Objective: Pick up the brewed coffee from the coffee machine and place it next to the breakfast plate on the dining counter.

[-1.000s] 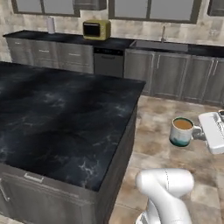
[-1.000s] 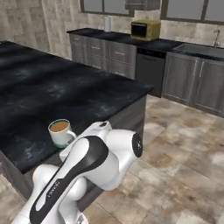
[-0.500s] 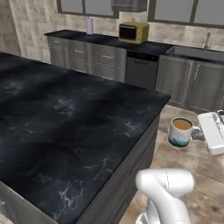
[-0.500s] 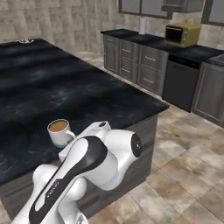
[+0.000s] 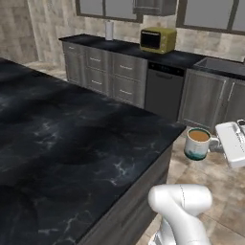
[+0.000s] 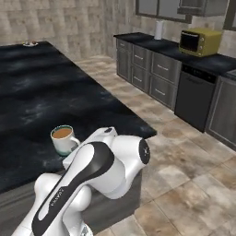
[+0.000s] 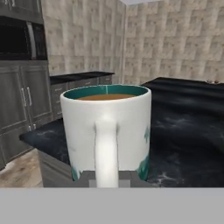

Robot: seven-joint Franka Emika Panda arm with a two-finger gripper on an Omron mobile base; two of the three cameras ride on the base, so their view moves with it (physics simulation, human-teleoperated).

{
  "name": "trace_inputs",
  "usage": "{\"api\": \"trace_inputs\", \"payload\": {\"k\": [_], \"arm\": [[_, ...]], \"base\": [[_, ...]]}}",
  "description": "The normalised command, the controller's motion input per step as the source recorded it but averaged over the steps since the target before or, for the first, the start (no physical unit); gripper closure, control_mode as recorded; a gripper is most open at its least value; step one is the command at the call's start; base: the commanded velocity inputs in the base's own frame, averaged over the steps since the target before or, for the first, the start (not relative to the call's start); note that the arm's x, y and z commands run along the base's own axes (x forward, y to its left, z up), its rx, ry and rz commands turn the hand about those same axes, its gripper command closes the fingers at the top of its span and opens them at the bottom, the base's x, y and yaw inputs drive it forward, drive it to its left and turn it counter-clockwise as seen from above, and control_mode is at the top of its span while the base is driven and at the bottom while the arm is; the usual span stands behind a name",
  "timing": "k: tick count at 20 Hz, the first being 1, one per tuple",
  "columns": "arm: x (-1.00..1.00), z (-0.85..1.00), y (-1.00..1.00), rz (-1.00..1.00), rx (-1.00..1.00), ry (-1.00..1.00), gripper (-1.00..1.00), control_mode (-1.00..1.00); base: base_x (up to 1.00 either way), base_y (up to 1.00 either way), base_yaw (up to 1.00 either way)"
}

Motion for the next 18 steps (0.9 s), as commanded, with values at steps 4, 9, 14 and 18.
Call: {"api": "trace_inputs", "payload": {"k": [4, 9, 14, 18], "arm": [[0.00, 0.00, 0.00, 0.00, 0.00, 0.00, 1.00, 1.00], [0.00, 0.00, 0.00, 0.00, 0.00, 0.00, 1.00, 1.00], [0.00, 0.00, 0.00, 0.00, 0.00, 0.00, 1.00, 1.00], [0.00, 0.00, 0.00, 0.00, 0.00, 0.00, 1.00, 1.00]], "base": [[0.83, -1.00, 0.26], [0.82, -1.00, 0.27], [0.74, -1.00, 0.27], [0.71, -1.00, 0.27]]}}
